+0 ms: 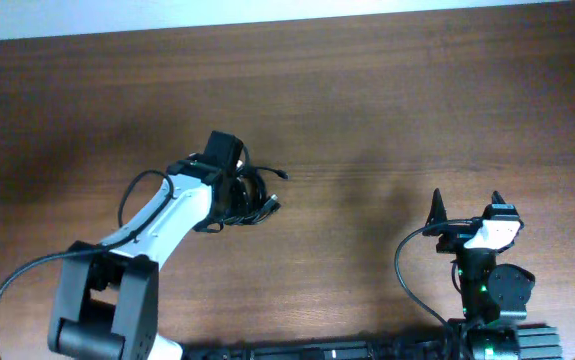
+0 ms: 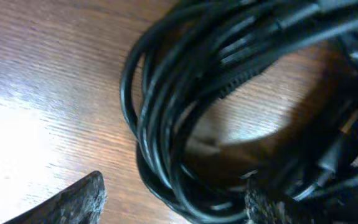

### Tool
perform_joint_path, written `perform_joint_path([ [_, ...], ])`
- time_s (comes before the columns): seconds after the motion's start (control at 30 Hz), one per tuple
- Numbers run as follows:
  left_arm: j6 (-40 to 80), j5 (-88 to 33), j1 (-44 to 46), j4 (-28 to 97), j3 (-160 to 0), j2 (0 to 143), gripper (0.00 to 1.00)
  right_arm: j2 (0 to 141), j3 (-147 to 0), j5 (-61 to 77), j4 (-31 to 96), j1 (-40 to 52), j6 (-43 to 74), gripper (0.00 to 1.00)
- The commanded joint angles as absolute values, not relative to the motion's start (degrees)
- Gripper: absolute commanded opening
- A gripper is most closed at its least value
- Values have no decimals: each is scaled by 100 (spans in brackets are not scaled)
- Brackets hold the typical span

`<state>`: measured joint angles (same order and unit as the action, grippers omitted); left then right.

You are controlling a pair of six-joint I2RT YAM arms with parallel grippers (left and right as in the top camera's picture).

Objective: Untangle cables
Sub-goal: 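Lift the bundle with the left gripper and bring the right gripper to it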

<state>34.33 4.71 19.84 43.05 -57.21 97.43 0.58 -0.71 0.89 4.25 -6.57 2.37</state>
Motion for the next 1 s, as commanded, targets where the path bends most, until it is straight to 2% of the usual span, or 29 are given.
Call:
perform_joint_path([
  [0.0, 3452, 602, 1828, 4257, -5911, 9791, 74, 21, -32, 78, 445, -679, 196, 98],
  [0.07, 3457, 410, 1636, 4250, -6086, 9791, 68, 21, -32, 78, 445, -679, 198, 99],
  [0.17, 3454, 858, 1619, 4219, -6084, 9793, 72, 21, -32, 78, 445, -679, 198, 98],
  [0.23, 3452, 886, 1474, 4097, -6084, 9793, 57, 21, -32, 78, 445, -679, 196, 99],
  [0.37, 3448, 882, 1409, 3898, -6084, 10005, 56, 21, -32, 78, 445, -679, 198, 99],
  [0.47, 3116, 543, 1409, 3601, -6084, 10160, 60, 21, -32, 78, 445, -679, 198, 99],
  [0.63, 3028, 694, 1409, 3605, -6077, 10195, 45, 21, -32, 78, 445, -679, 198, 99],
  [0.73, 3028, 709, 1406, 3688, -6069, 10652, 42, 21, -32, 78, 445, -679, 196, 98],
  [0.8, 3035, 666, 1409, 3717, -6066, 10849, 29, 21, -32, 78, 445, -679, 198, 98],
  [0.87, 3035, 89, 1437, 3715, -6051, 10879, 15, 19, -32, 78, 445, -679, 198, 99],
  [0.9, 3033, 67, 1492, 3734, -5992, 10879, 1, 21, -32, 78, 445, -679, 198, 99],
  [0.97, 3033, 80, 1566, 3754, -5894, 10879, 0, 19, -32, 78, 445, -679, 198, 99],
])
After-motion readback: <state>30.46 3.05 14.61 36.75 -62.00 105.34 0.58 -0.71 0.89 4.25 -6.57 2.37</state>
